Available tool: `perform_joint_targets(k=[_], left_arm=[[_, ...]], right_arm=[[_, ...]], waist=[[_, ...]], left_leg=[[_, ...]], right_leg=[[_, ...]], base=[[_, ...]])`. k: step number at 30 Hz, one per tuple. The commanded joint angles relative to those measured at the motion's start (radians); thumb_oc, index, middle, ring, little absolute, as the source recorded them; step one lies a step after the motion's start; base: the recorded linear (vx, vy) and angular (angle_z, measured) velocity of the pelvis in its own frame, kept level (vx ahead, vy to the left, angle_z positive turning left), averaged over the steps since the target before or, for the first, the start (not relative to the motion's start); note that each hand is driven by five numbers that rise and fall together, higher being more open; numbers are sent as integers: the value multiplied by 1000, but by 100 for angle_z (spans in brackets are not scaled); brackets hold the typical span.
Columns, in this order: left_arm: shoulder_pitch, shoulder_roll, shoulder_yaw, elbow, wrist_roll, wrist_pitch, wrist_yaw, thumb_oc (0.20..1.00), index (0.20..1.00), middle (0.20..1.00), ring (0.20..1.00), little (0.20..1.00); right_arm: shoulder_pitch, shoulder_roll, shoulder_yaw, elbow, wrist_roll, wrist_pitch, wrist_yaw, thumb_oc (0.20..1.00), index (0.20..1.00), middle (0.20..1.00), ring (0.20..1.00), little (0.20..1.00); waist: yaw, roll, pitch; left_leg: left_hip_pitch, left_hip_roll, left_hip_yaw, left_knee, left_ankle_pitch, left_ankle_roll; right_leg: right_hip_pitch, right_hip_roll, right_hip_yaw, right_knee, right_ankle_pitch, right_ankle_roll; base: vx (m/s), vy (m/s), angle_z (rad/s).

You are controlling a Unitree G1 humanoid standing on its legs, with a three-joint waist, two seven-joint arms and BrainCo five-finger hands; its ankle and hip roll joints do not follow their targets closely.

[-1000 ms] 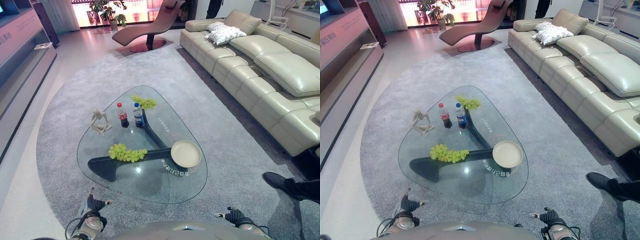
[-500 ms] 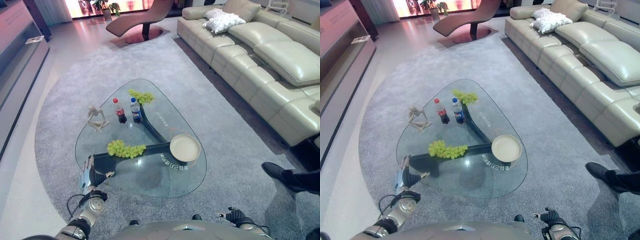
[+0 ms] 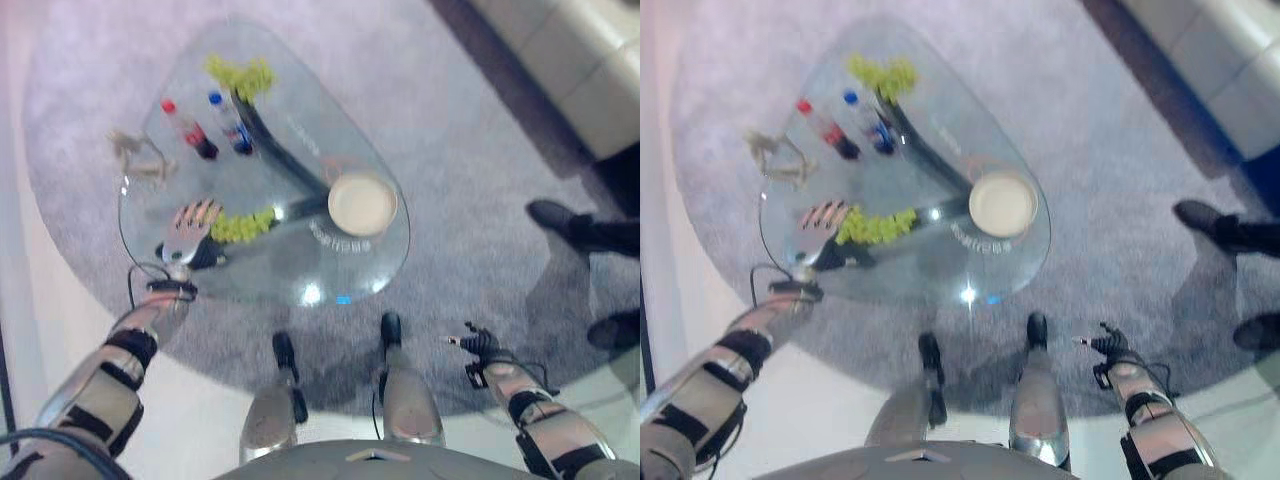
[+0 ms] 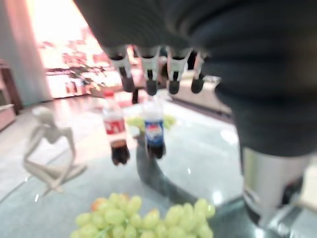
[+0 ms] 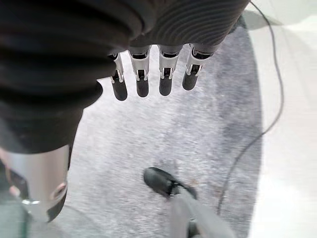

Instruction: Pick up fruits into the plate

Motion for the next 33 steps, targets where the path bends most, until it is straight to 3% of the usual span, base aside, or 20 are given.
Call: perform_joint_targets(k=[1, 8, 15, 27, 33], left_arm=[[-109, 97, -17, 58, -36, 25, -31, 1000, 1000, 1000, 1000, 1000], [-252, 126, -72, 85, -66, 71, -166, 1000, 1000, 1000, 1000, 1000], [-355, 110, -90, 178, -112, 205, -268, 1000, 1000, 1000, 1000, 1000], [-403, 97, -113, 269, -81, 319, -311, 1000, 1000, 1000, 1000, 1000], [-430, 110, -110, 270, -84, 358, -249, 1000, 1000, 1000, 1000, 1000]], right_arm=[[-16, -41, 42, -17, 45, -7, -17, 1000, 1000, 1000, 1000, 1000], [-52, -56, 64, -66, 67, 1, -14, 1000, 1000, 1000, 1000, 1000], [-54, -60, 86, -142, 110, 7, -31, 1000, 1000, 1000, 1000, 1000], [-22, -74, 95, -216, 141, -4, -59, 1000, 1000, 1000, 1000, 1000], [-22, -93, 97, -225, 132, -15, -78, 1000, 1000, 1000, 1000, 1000]], waist=[[-10, -31, 20], [-24, -44, 77], [-42, -64, 86], [-71, -78, 86], [-75, -63, 86]], left_leg=[[-88, -70, -65, 95, -125, 36], [-152, -72, -61, 122, -115, 30], [-275, -82, -62, 183, -111, 29], [-449, -86, -60, 266, -106, 32], [-588, -85, -63, 362, -118, 38]], right_leg=[[-55, 49, 22, 182, -164, -12], [-126, 54, 10, 208, -155, -15], [-245, 65, 5, 256, -155, -27], [-416, 93, 20, 328, -156, -41], [-546, 107, 26, 445, -195, -56]], base=[[-67, -6, 3], [-45, -7, 4], [-18, -16, 1], [-1, -1, 0], [5, 3, 5]])
